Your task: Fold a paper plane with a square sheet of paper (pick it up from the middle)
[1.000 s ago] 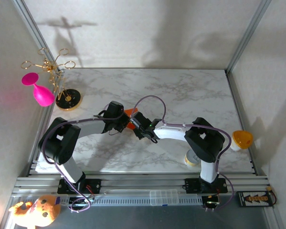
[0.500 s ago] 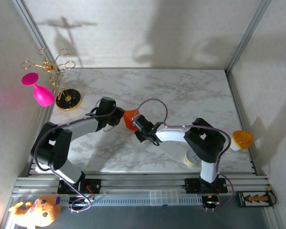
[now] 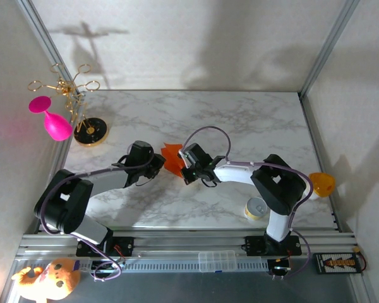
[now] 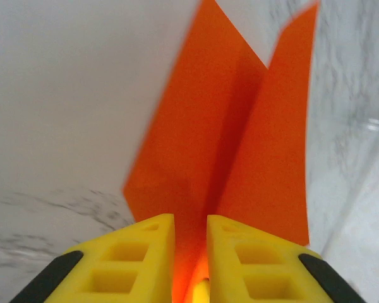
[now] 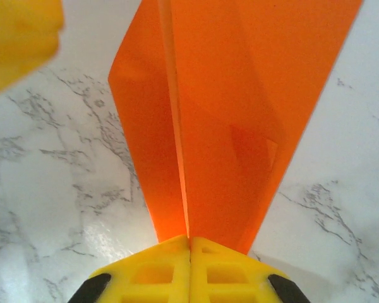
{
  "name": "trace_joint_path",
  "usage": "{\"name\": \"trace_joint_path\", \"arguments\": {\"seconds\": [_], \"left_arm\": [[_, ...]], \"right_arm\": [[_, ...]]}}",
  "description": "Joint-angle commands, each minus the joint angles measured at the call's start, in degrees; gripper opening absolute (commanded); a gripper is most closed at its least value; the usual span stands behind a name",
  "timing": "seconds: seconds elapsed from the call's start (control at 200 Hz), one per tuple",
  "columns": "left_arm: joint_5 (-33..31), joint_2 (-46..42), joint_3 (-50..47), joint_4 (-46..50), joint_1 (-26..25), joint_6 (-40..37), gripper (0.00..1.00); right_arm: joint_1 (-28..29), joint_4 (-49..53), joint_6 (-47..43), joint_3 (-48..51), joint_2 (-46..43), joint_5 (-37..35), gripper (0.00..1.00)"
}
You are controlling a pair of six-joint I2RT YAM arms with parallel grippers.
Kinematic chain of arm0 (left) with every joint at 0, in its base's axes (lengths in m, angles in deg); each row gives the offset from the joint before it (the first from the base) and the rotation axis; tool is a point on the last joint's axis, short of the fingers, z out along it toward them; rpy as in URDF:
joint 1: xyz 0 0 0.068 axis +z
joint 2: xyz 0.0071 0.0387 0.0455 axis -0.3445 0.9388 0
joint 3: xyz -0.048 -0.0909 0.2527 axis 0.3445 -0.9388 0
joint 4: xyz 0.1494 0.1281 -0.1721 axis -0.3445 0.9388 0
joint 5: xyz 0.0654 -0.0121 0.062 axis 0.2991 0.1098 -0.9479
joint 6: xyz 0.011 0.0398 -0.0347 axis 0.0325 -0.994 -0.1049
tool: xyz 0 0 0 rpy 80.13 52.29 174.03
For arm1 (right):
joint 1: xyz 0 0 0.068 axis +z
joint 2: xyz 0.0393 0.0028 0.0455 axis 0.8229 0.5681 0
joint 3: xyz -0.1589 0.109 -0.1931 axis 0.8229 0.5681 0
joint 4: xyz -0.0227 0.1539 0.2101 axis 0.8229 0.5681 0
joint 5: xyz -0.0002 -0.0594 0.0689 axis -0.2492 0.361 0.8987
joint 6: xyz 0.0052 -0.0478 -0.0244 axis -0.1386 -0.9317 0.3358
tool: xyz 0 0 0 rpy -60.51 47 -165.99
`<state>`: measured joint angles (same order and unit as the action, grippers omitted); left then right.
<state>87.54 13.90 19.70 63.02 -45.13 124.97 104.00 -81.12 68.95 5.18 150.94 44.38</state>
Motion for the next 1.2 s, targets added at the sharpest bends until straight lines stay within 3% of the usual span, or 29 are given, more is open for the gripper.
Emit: {"name": "trace_joint_path", "arguments": {"seconds": [0.0,0.401,0.726,1.192], "left_arm": [[1.90,1.48,-0.53,-5.76,-1.76,-1.91,0.19],[3.70,6.72,-0.81,-12.52,-2.89,-7.49,0.23],[5.70,9.18,-3.57,-19.17,-2.89,-9.14,0.34],[5.48,9.77,-5.88,-22.18,-2.71,-10.56,0.38]], "right_arm": [[-1.62,-1.19,-0.24,1.12,-0.87,7.96,0.06],[-6.25,-1.82,-1.09,0.86,0.99,18.16,0.06],[-7.31,-0.86,-2.71,-0.20,3.12,19.39,0.06],[-7.96,-0.61,-3.00,-1.43,4.50,19.86,0.07]]}}
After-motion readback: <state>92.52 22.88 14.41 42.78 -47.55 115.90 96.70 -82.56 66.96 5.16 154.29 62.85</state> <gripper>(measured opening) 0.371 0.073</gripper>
